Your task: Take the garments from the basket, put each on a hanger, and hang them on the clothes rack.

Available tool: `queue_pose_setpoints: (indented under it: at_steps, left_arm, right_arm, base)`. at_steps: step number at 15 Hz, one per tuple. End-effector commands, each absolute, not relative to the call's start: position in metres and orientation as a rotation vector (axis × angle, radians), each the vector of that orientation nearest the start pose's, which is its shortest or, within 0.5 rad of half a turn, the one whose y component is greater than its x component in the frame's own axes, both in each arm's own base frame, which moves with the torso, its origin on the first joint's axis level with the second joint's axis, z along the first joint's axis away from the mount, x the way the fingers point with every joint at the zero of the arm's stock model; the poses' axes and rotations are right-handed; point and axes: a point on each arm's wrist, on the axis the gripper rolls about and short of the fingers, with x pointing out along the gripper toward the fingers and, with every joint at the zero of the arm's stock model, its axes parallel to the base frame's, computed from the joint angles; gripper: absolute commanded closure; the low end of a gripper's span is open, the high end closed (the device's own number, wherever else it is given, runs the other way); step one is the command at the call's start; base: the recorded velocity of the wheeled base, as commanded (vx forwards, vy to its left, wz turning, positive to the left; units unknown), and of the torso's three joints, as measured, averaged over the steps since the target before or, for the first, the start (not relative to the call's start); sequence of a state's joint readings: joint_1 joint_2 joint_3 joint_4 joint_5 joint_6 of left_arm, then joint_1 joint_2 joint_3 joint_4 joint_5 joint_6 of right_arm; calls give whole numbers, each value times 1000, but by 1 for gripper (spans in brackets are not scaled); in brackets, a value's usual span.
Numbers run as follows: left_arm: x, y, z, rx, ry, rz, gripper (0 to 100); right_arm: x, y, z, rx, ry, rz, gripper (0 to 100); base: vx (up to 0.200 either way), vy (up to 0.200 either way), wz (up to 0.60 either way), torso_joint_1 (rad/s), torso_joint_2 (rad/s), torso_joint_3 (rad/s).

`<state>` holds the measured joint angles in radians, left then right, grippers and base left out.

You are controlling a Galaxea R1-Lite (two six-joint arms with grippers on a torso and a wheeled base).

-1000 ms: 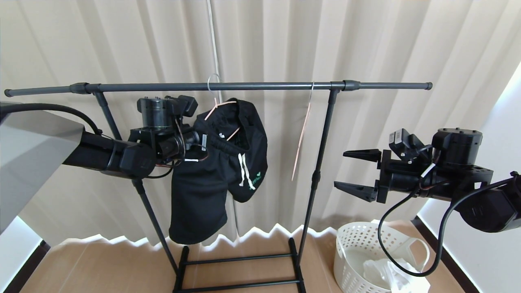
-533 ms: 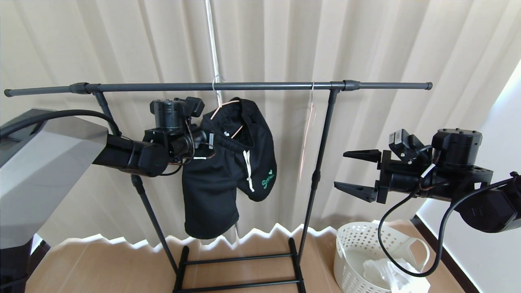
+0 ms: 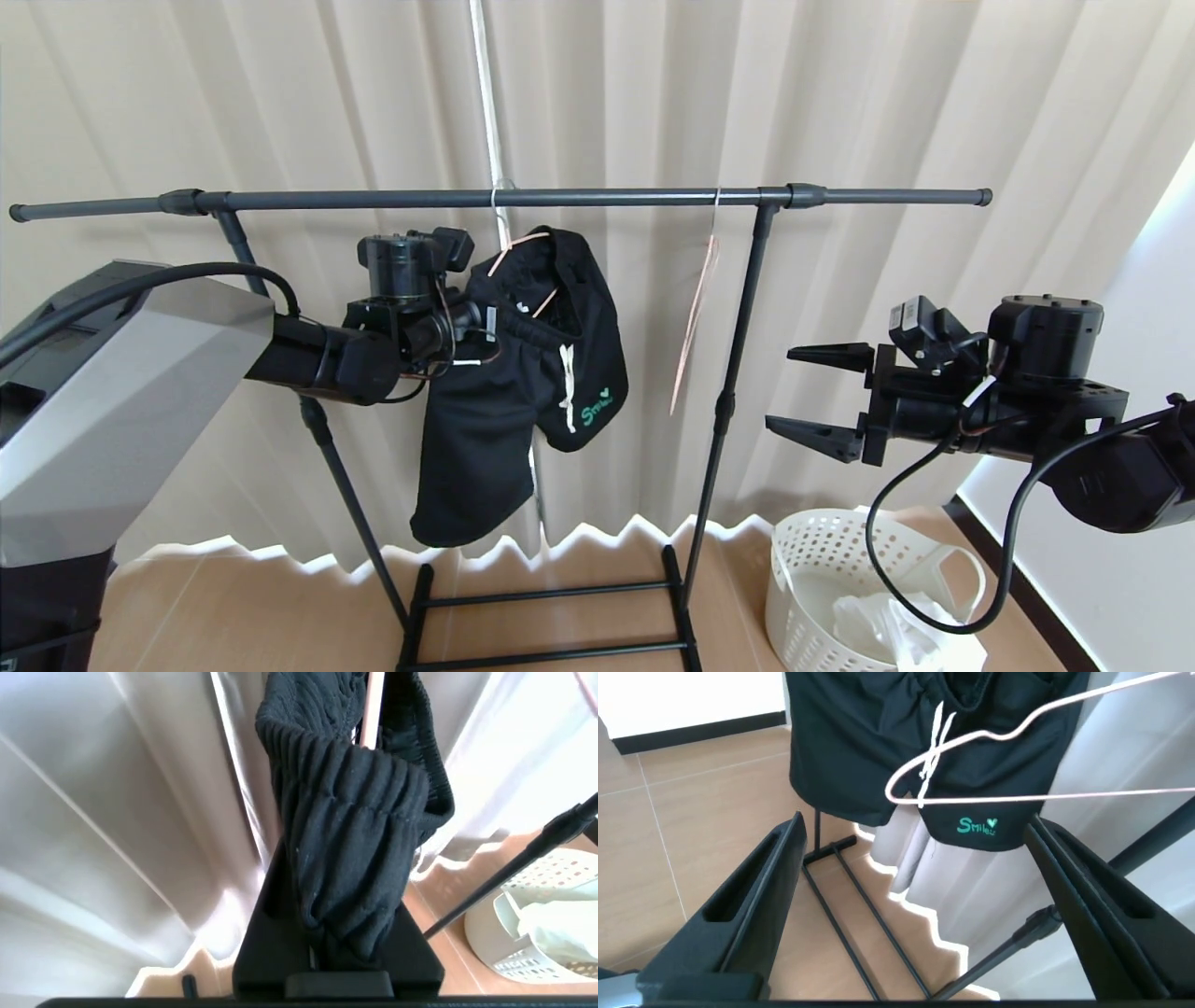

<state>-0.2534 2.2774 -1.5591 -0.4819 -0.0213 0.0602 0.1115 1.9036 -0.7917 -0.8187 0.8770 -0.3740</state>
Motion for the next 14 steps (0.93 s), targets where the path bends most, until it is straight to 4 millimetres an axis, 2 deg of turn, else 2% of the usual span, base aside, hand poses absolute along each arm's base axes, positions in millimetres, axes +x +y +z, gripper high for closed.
queue_pose_setpoints:
  at_steps: [1, 2, 6, 9, 11, 14]
  left_arm:
    - [462, -120, 145, 87, 227, -280, 100]
    - [462, -121, 145, 79, 227, -281, 0]
    - [455, -119, 145, 61, 245, -282, 0]
    - [428, -114, 164, 64, 247, -290, 0]
    - [398, -107, 186, 72, 235, -297, 0]
    - [360, -97, 204, 72, 226, -303, 0]
  right_arm:
    - [330, 54, 132, -226, 99, 1020, 0]
    - [330, 54, 133, -227, 97, 1018, 0]
    - [329, 54, 132, -227, 97, 1018, 0]
    - [328, 54, 137, -232, 84, 1016, 0]
    - [326, 53, 146, -250, 45, 994, 0]
    - [324, 51, 161, -267, 13, 843, 0]
  base:
    - [0, 0, 0, 0, 0, 0]
    - [0, 0, 0, 0, 0, 0]
    - [0, 0, 0, 0, 0, 0]
    - [0, 0, 0, 0, 0, 0]
    - [0, 0, 0, 0, 0, 0]
    - [0, 0, 0, 0, 0, 0]
